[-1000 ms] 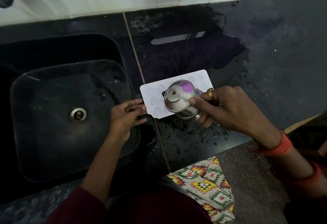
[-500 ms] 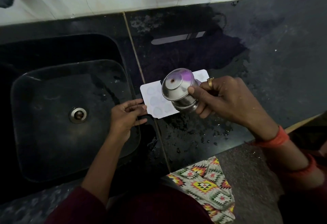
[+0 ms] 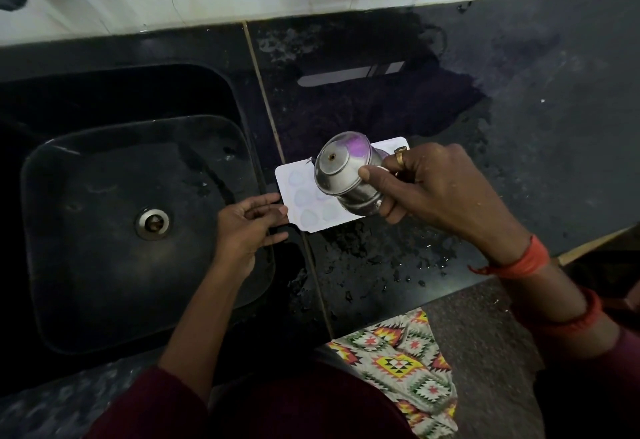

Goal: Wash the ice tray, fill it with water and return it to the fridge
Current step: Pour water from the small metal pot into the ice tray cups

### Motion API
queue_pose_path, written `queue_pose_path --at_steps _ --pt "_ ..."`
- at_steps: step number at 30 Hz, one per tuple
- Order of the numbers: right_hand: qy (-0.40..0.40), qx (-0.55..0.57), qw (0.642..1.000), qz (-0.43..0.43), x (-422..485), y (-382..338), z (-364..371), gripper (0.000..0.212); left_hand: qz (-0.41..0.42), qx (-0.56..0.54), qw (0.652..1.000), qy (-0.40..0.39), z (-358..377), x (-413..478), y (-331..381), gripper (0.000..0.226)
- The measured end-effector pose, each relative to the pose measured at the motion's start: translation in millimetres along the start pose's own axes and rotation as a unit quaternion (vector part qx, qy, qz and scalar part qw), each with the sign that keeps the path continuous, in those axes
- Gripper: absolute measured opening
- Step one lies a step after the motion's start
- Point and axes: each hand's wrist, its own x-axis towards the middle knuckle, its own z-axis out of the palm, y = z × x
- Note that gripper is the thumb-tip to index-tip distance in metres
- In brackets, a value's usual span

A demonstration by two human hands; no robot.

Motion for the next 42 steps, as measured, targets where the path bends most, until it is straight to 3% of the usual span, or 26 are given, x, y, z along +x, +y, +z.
queue_pose_path --at_steps 32,38,42 --pt "-0.001 0.002 1.000 0.002 2.3 2.5 1.6 0.036 -0.002 -0.004 1.000 0.001 1.0 0.0 0.5 0.025" --pt "-0.010 0.132 0.989 0.058 0.3 -1.2 0.4 0.035 -0.002 -0.010 1.000 0.004 1.5 0.4 0.0 0.027" --pt "-0.008 0.259 0.961 0.093 5.3 -1.4 -0.4 0.050 -0.005 -0.011 1.000 0.004 1.3 0.4 0.5 0.028"
